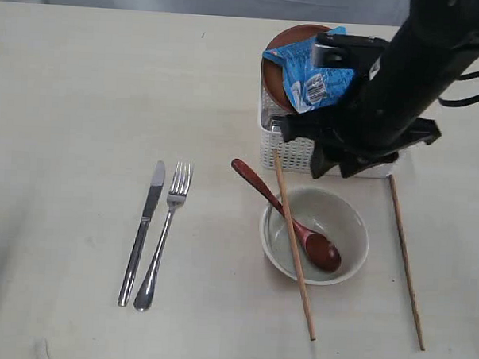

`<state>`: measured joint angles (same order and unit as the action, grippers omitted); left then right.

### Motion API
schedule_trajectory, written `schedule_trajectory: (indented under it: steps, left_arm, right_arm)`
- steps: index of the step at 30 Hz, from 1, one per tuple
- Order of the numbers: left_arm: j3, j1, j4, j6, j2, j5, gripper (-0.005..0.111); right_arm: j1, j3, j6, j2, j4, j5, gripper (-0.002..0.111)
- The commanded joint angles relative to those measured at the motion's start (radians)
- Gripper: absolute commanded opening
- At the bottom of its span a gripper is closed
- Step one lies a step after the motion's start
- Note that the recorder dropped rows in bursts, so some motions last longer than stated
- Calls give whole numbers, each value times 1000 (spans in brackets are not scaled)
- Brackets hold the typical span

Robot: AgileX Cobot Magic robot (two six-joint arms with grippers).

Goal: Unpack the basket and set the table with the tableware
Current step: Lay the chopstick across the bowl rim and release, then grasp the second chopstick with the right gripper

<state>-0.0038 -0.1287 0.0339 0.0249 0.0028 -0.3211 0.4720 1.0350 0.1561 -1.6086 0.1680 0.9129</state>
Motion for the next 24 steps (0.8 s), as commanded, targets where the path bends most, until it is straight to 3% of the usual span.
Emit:
schedule_trajectory:
  steps: [1, 9, 15, 24]
  left_arm:
    - [4, 3, -3, 6, -3, 2, 0]
    - [4, 3, -3, 6, -3, 2, 0]
    - [4, 3, -3, 6, -3, 2, 0]
    - [4, 3, -3, 6, -3, 2, 0]
  right_arm:
    - [-134, -15, -43, 50, -39, 91, 40]
    - [-321, -211, -137, 101, -39, 8, 40]
    - [-331, -314, -156, 50, -40, -155, 40]
    - [-329, -314, -164, -88, -40, -214, 40]
